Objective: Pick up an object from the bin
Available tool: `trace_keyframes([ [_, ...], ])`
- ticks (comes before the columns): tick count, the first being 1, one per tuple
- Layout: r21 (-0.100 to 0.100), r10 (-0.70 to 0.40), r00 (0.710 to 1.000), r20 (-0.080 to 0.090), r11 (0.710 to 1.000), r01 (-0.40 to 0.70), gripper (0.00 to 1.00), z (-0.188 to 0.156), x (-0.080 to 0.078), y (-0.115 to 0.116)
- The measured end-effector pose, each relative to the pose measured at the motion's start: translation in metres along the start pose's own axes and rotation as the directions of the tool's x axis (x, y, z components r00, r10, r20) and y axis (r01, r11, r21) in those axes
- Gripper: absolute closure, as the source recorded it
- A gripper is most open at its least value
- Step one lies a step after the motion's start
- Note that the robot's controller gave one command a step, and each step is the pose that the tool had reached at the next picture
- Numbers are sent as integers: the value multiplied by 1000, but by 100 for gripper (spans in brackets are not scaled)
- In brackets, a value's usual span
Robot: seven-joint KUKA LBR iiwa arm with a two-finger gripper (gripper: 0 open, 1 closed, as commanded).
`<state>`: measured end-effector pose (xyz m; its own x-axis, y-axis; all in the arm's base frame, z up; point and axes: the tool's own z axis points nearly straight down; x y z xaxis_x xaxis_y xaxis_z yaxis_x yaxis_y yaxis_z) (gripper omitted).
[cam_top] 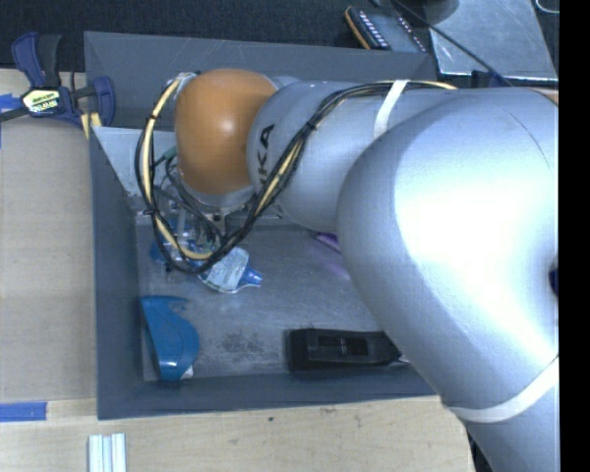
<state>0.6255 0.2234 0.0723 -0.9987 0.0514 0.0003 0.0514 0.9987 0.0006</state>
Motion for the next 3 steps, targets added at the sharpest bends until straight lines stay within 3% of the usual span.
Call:
trace_keyframes([
  [1,0,-72,997,28,997,72,0,-29,1,21],
  [2,0,-2,1000,0,1000,2,0,0,0,0],
  [3,13,-488,872,35,873,488,100,0,49,4],
])
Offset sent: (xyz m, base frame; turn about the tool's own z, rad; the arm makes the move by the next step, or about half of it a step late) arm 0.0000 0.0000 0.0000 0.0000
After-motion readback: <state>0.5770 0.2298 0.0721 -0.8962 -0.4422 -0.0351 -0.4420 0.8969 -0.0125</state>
